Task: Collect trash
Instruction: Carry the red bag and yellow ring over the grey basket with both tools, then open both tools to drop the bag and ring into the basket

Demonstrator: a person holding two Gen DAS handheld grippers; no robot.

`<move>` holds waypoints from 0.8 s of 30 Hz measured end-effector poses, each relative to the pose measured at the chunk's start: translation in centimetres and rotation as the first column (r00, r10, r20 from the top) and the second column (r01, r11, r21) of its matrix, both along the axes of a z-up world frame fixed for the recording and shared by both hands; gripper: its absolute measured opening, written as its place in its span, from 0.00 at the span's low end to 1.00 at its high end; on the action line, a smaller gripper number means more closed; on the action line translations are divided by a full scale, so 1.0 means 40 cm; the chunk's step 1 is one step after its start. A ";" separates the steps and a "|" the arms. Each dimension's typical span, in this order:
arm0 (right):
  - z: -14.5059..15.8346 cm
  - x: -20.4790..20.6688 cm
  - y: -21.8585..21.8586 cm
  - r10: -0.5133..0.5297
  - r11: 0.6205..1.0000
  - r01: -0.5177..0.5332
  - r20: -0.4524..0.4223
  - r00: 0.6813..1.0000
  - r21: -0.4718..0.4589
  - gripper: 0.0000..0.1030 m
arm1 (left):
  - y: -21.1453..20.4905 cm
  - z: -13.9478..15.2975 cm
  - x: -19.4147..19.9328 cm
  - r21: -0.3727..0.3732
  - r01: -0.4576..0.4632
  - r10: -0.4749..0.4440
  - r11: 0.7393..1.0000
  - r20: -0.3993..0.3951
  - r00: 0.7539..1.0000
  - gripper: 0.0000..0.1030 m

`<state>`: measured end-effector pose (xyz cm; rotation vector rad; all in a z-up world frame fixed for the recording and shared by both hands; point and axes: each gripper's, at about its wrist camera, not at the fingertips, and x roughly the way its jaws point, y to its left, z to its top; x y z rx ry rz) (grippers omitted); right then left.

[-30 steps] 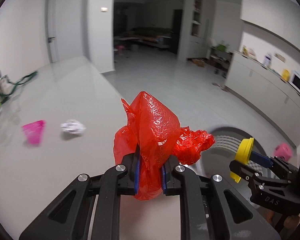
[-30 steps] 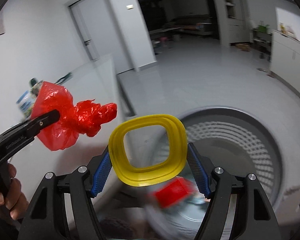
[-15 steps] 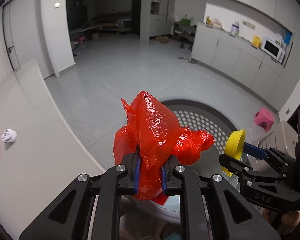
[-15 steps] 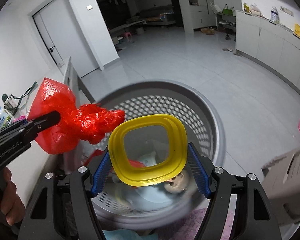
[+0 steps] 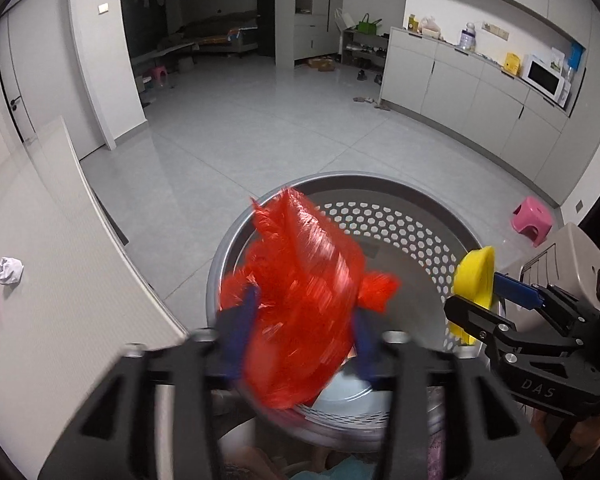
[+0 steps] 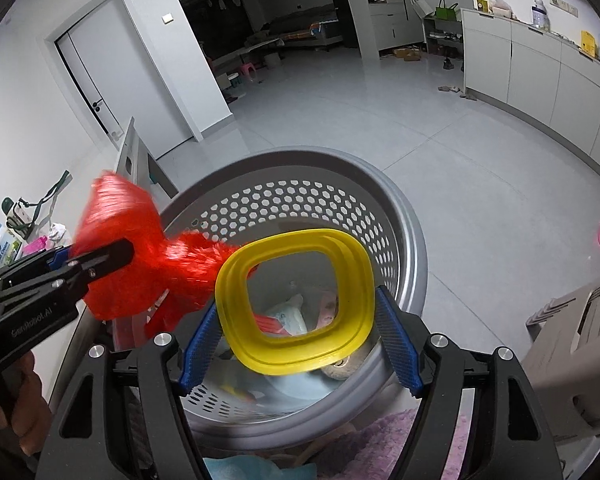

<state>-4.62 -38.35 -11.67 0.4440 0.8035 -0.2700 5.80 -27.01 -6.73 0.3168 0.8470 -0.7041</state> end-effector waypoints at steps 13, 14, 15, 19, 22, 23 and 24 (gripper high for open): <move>0.010 -0.007 -0.004 -0.003 1.000 0.004 0.015 1.000 -0.008 0.73 | 0.026 0.010 -0.013 -0.014 -0.016 0.016 1.000 0.010 1.000 0.64; 0.012 -0.008 -0.003 -0.004 1.000 0.004 0.016 1.000 -0.008 0.73 | 0.025 0.012 -0.012 -0.014 -0.018 0.018 1.000 0.011 1.000 0.64; 0.015 -0.007 0.000 -0.003 1.000 0.003 0.016 1.000 -0.008 0.73 | 0.024 0.013 -0.014 -0.014 -0.019 0.019 1.000 0.012 1.000 0.65; 0.019 -0.005 0.005 0.000 1.000 0.000 0.014 1.000 -0.012 0.73 | 0.038 0.014 -0.018 -0.020 -0.026 0.027 0.999 0.015 1.000 0.67; 0.023 -0.006 0.008 0.004 1.000 -0.004 0.014 1.000 -0.014 0.73 | 0.048 0.017 -0.019 -0.023 -0.032 0.033 0.999 0.019 0.999 0.68; 0.025 -0.005 0.012 0.005 1.000 -0.005 0.015 1.000 -0.016 0.73 | 0.051 0.018 -0.021 -0.025 -0.035 0.035 0.999 0.021 0.999 0.68; 0.026 -0.004 0.014 0.007 1.000 -0.006 0.015 1.000 -0.017 0.73 | 0.053 0.020 -0.020 -0.026 -0.037 0.038 0.999 0.023 0.999 0.69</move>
